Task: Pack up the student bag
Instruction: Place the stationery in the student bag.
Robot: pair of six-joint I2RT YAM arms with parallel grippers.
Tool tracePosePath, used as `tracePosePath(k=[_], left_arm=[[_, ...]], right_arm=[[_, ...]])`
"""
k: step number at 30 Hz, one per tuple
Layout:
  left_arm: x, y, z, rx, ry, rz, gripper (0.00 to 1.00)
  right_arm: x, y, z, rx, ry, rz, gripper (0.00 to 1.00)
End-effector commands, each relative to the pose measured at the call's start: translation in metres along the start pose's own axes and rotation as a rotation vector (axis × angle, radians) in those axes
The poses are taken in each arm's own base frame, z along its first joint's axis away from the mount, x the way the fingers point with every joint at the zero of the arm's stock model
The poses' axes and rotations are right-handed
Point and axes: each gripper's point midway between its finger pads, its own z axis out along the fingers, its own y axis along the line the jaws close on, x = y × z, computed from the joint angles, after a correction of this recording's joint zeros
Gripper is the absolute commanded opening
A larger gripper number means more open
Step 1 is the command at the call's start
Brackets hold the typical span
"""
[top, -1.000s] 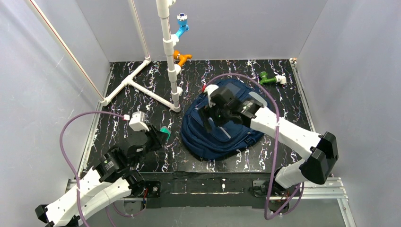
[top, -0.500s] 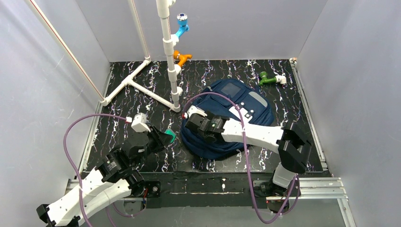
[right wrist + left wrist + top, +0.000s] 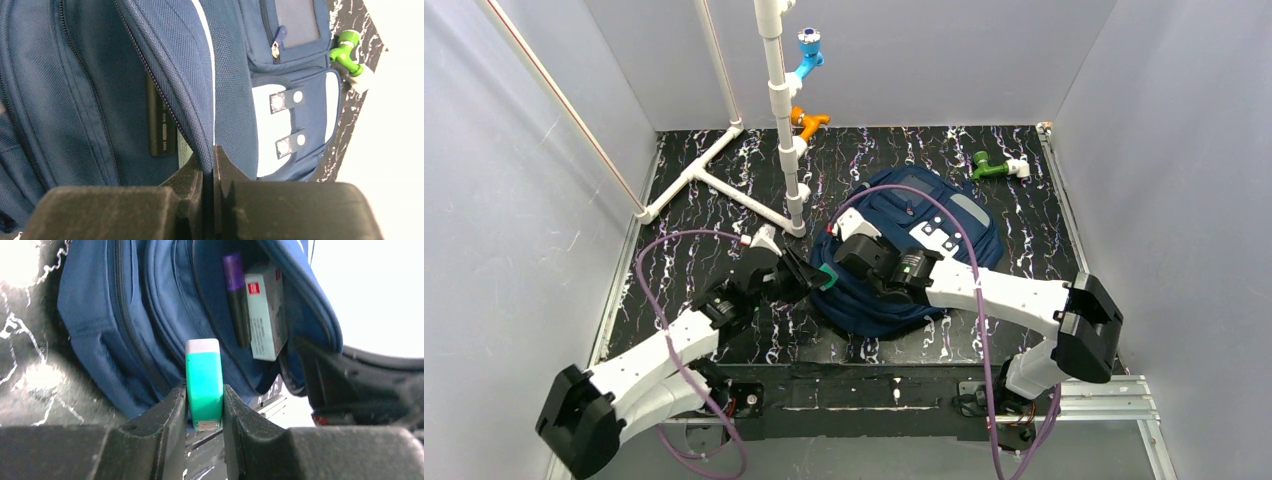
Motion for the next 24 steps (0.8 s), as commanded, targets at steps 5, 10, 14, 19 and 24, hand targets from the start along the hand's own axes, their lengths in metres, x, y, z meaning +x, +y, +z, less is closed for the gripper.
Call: tracePosePath(k=[5, 10, 14, 19, 24], left_arm=[[-0.030, -0.063, 0.036, 0.194, 0.033, -0.068, 0.00], [-0.036, -0.068, 0.072, 0.172, 0.051, -0.128, 0.00], [-0.040, -0.077, 0.099, 0.193, 0.070, -0.192, 0.00], [-0.048, -0.079, 0.133, 0.227, 0.047, -0.362, 0.00], [-0.057, -0.081, 0.157, 0.241, 0.010, -0.389, 0.00]], right_arm=[[-0.031, -0.005, -0.015, -0.055, -0.124, 0.191, 0.01], [-0.038, -0.003, -0.016, -0.092, -0.133, 0.222, 0.01], [-0.040, -0.008, -0.016, -0.096, -0.138, 0.245, 0.01], [-0.042, -0.013, -0.019, -0.104, -0.147, 0.274, 0.01], [-0.038, -0.013, -0.020, -0.116, -0.145, 0.281, 0.01]])
